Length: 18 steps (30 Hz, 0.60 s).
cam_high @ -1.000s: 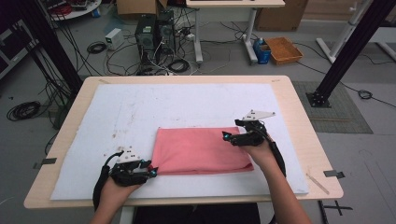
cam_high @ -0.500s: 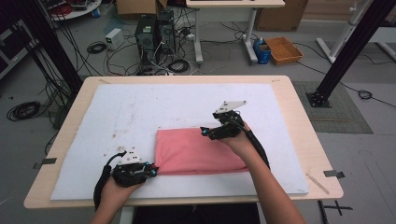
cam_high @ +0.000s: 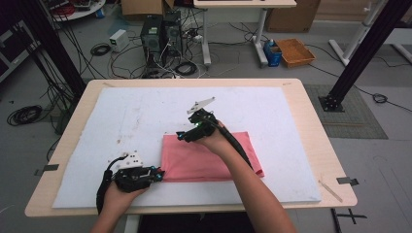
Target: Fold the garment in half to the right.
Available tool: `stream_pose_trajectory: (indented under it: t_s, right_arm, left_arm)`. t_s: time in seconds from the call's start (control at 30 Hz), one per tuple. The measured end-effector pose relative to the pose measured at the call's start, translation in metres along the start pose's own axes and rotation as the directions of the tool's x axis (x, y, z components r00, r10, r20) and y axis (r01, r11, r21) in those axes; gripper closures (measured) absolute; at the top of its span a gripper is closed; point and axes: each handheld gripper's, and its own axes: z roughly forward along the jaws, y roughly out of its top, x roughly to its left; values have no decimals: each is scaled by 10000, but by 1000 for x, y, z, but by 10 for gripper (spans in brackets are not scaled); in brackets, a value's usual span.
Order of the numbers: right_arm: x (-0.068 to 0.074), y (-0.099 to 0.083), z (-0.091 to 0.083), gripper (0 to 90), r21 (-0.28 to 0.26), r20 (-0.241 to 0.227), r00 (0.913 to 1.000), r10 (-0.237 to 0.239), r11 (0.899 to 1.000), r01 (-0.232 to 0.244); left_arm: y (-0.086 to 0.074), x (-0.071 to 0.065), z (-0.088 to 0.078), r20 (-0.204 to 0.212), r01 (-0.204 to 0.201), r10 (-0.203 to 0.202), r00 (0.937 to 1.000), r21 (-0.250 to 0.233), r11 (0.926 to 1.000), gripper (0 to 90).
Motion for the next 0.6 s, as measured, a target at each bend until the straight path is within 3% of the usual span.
stream_pose_trajectory:
  t_s: [0.17,0.33,0.53,0.6]
  right_arm:
    - [6,11,24,218,505,-133,9998,-163,9986,170]
    - [9,16,48,255,847,-516,9986,126,9964,-82]
    - [13,18,74,436,1468,-580,9983,-57,9891,142]
    - [15,18,80,534,1646,-668,9975,-209,9858,317]
  left_arm:
    - [1,0,0,54,-4,4,10000,-32,10000,788]
    - [1,0,0,49,-12,12,10000,-7,10000,788]
    - [1,0,1,49,-49,48,10000,45,10000,788]
    - [1,1,1,38,-49,49,10000,75,10000,788]
